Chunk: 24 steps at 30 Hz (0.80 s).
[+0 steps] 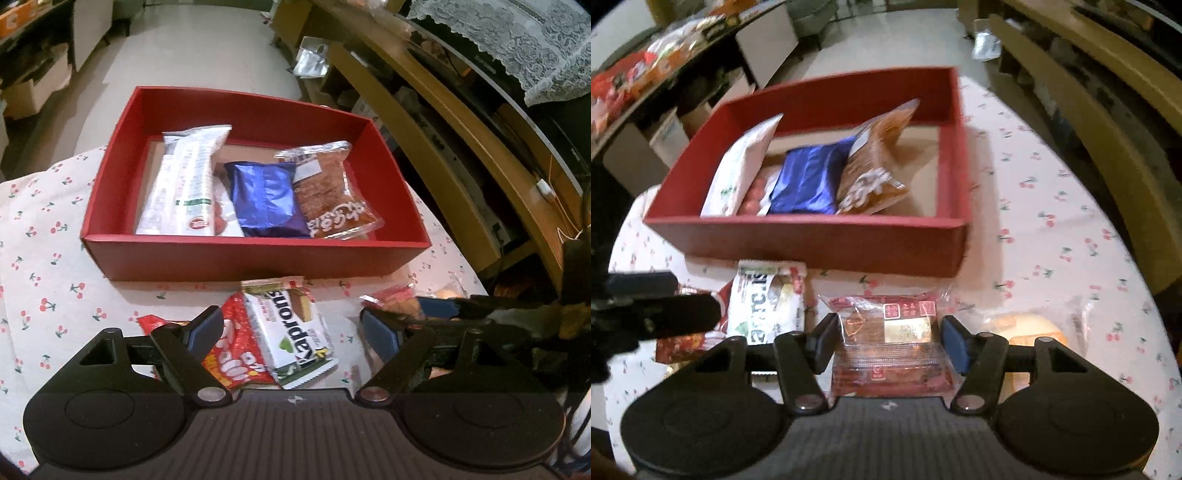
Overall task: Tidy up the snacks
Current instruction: 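Grasp the pastry pack with the right gripper while the left gripper grasps the Kaprons wafer, then lift the pastry pack and Kaprons wafer and carry both over the red box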
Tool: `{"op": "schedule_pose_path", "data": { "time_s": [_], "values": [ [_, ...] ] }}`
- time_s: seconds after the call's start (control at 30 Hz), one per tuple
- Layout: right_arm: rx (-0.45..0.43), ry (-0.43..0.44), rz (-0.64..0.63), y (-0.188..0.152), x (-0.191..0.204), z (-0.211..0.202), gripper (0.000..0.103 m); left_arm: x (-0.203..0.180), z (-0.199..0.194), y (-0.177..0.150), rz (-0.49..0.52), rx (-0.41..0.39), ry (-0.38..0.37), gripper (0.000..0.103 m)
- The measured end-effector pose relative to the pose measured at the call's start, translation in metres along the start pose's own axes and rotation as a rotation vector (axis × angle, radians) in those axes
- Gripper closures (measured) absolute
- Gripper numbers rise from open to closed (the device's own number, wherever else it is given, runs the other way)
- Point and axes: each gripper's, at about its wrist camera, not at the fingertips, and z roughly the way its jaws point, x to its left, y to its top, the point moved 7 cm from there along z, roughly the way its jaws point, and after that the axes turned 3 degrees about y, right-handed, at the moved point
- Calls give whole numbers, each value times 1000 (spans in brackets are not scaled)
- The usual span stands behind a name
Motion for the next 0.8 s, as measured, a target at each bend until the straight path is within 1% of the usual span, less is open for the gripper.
{"op": "schedule_pose_path", "data": {
  "time_s": [0.17, 0.3, 0.37, 0.4, 0.5, 0.53, 0.57, 0.6, 0.63, 0.67, 0.8],
  "values": [
    [-44, 13, 60, 4, -19, -17, 32, -11, 9, -9, -64, 31, -16, 16],
    [-48, 23, 79, 3, -26, -21, 31, -14, 30, -17, -131, 59, 50, 17],
    [-49, 37, 89, 3, -28, -22, 32, -13, 42, -17, -168, 67, 73, 19],
    [-49, 30, 93, 2, -30, -23, 32, -12, 48, -16, -188, 68, 95, 18],
    [-49, 50, 104, 1, -33, -26, 32, -11, 63, -14, -208, 72, 145, 20],
    [-53, 48, 100, 2, -33, -27, 32, -12, 64, -14, -201, 66, 161, 20],
    [-56, 46, 93, 3, -33, -28, 32, -14, 65, -13, -180, 59, 181, 24],
    [-58, 46, 86, 3, -33, -29, 32, -16, 65, -13, -151, 56, 209, 30],
    [-61, 49, 82, 4, -32, -30, 32, -17, 65, -13, -124, 56, 234, 32],
    [-64, 52, 82, 4, -32, -31, 32, -18, 65, -14, -108, 56, 244, 35],
    [-76, 45, 80, 7, -32, -34, 32, -20, 63, -19, -46, 68, 239, 38]
  ]
}}
